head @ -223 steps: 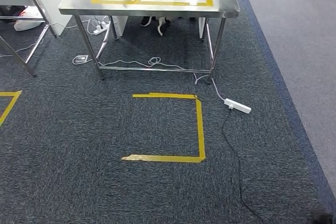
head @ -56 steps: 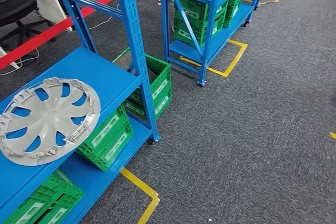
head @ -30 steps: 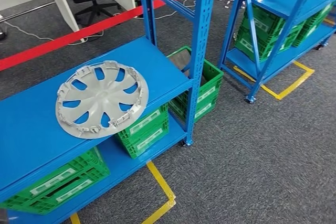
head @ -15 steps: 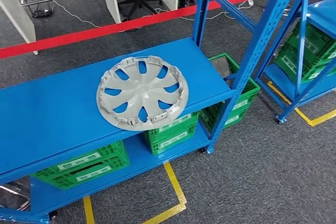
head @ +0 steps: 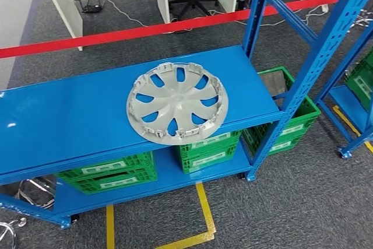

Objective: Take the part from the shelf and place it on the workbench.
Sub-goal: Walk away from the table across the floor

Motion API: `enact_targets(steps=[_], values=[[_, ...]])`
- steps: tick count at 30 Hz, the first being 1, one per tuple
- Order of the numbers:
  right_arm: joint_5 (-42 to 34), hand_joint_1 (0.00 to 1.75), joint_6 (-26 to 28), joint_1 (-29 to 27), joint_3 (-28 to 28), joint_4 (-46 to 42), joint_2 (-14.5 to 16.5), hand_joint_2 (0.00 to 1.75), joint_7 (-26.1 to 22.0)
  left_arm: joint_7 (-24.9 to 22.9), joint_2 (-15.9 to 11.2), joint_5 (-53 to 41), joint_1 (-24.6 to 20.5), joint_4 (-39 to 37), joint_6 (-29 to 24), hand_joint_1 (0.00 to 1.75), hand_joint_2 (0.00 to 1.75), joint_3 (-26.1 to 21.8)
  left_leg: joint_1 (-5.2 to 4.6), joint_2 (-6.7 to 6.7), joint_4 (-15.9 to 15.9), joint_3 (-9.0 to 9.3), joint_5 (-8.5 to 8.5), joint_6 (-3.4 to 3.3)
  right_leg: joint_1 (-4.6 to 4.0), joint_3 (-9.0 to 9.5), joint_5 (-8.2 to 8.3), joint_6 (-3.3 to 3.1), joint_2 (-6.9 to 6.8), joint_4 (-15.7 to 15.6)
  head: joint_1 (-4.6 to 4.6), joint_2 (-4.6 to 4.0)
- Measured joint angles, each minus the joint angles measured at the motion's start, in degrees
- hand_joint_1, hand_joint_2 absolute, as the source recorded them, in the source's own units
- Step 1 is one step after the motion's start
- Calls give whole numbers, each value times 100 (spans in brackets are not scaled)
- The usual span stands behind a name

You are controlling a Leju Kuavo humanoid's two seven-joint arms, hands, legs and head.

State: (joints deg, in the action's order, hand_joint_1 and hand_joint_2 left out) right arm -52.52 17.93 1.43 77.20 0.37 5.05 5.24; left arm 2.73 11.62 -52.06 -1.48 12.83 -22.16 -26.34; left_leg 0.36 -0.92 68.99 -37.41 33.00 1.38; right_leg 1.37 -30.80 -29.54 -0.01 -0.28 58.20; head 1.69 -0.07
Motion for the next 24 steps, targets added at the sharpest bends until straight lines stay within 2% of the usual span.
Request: enact_targets(steps=[1, 2, 3, 4, 5, 6, 7, 8, 10, 11, 12, 13, 14, 15, 16, 17, 18, 19, 21, 22, 23, 24], values=[[8, 0, -1, -6, 1, 0, 0, 0, 4, -1, 3, -10, -5, 0, 2, 0, 0, 0, 4, 29, 363, -172, 142, 7, -10, 4, -10, -10, -97, 1, -1, 0], [19, 0, -2, -10, 1, -1, 0, 0, 8, -1, 4, -17, -2, 0, 13, 0, 0, 0, 6, 37, 564, -263, 177, 7, -16, 10, -20, -15, -187, 1, -1, 0], [34, 0, 0, -8, 3, -1, 0, 0, 12, 2, 4, -29, 7, 0, 36, 0, 0, 0, 5, 46, 537, -242, 92, -1, -21, 22, -31, -16, -271, 2, -2, 0], [53, 0, 2, -1, 7, -2, 1, 0, 15, 10, 0, -45, 17, 0, 66, 0, 0, 0, 1, 78, 268, -100, -94, -19, -24, 43, -45, -11, -347, 2, -2, 0], [71, 0, 5, 8, 13, -2, 2, 0, 16, 27, -4, -62, 24, 0, 98, 0, 0, 0, -11, 178, -147, 114, -311, -50, -28, 70, -61, -1, -418, 1, -2, 0], [86, 0, 9, 15, 22, -2, 2, 0, 15, 46, -7, -77, 22, 0, 121, 0, 0, -1, -41, 310, -559, 320, -458, -84, -44, 88, -84, 20, -484, 6, -4, 0], [102, 0, 12, 21, 32, -2, 3, 0, 10, 64, -5, -84, 14, 0, 133, 0, 0, -1, -68, 422, -856, 467, -542, -121, -58, 101, -105, 47, -544, 5, -3, 0], [119, 0, 15, 26, 44, -2, 3, 0, 3, 77, 0, -86, 9, 0, 136, 0, 0, -2, -93, 492, -1014, 539, -554, -152, -71, 107, -124, 77, -603, 1, -3, 0], [163, 0, 16, 42, 70, -2, 2, 0, -24, 86, 14, -86, 20, 0, 136, 0, 0, -7, -105, 410, -1062, 538, -538, -204, -81, 165, -141, 138, -720, -31, -5, 0], [184, 0, 22, 55, 83, -2, 2, 0, -43, 86, 21, -86, 36, 0, 136, 0, 44, -11, -92, 348, -1093, 548, -555, -235, -74, 190, -162, 173, -674, -30, -2, 0], [203, 0, 35, 64, 95, -2, 2, 0, -72, 84, 28, -86, 48, 1, 135, 0, 87, -15, -73, 296, -1122, 559, -577, -270, -66, 186, -223, 203, -541, 32, 4, 0], [217, 0, 51, 69, 110, -2, 2, 0, -108, 79, 38, -88, 48, 2, 135, 0, 131, -23, -52, 244, -1150, 571, -600, -302, -58, 100, -344, 228, -361, 217, 18, 0], [226, 0, 66, 66, 123, -2, 2, 0, -144, 73, 46, -94, 47, 4, 135, 0, 175, -32, -36, 201, -1163, 576, -615, -325, -50, -62, -518, 245, -156, 536, 36, 0], [223, 0, 76, 59, 134, -2, 2, 44, -172, 66, 54, -102, 43, 9, 136, 0, 175, -43, -32, 156, -1164, 568, -619, -340, -50, -274, -710, 250, -40, 952, 46, 0], [212, 0, 78, 52, 143, -2, 2, 87, -187, 58, 61, -111, 42, 13, 137, 0, 175, -60, -33, 107, -1163, 565, -617, -347, -51, -498, -854, 255, 5, 1365, 53, 0], [197, 0, 78, 43, 146, -2, 2, 131, -192, 45, 65, -116, 46, 16, 137, 0, 175, -77, -34, 65, -1161, 570, -613, -351, -53, -663, -892, 257, 19, 1629, 52, 0], [181, 0, 76, 35, 146, -2, 2, 175, -191, 24, 68, -118, 50, 19, 138, 0, 175, -97, -35, 28, -1159, 581, -606, -350, -54, -728, -799, 255, 21, 1667, 52, 0], [174, 0, 71, 27, 145, -2, 2, 175, -191, -3, 68, -109, 53, 24, 139, 0, 175, -119, -35, -4, -1158, 600, -596, -343, -53, -677, -594, 249, 21, 1460, 51, 0], [199, 0, 33, 6, 91, -2, -1, 175, -195, -63, 66, -52, 53, 56, 156, 0, 175, -144, -41, -49, -1150, 640, -563, -306, -52, -357, -119, 219, 44, 638, 53, 0], [240, 0, 2, -9, 29, -2, -3, 175, -202, -86, 62, 6, 49, 84, 172, 0, 175, -148, -52, -70, -1138, 647, -542, -278, -51, -208, 16, 195, 64, 294, 50, 0], [300, 0, -32, -33, -57, -4, -5, 131, -208, -102, 49, 76, 45, 117, 196, 0, 131, -146, -65, -84, -1119, 642, -521, -267, -47, -111, 84, 182, 83, 75, 48, 0], [375, 0, -69, -60, -157, -9, -6, 87, -214, -110, 33, 161, 43, 146, 226, 0, 87, -144, -77, -93, -1102, 629, -512, -290, -48, -69, 86, 173, 98, -11, 45, 0]])
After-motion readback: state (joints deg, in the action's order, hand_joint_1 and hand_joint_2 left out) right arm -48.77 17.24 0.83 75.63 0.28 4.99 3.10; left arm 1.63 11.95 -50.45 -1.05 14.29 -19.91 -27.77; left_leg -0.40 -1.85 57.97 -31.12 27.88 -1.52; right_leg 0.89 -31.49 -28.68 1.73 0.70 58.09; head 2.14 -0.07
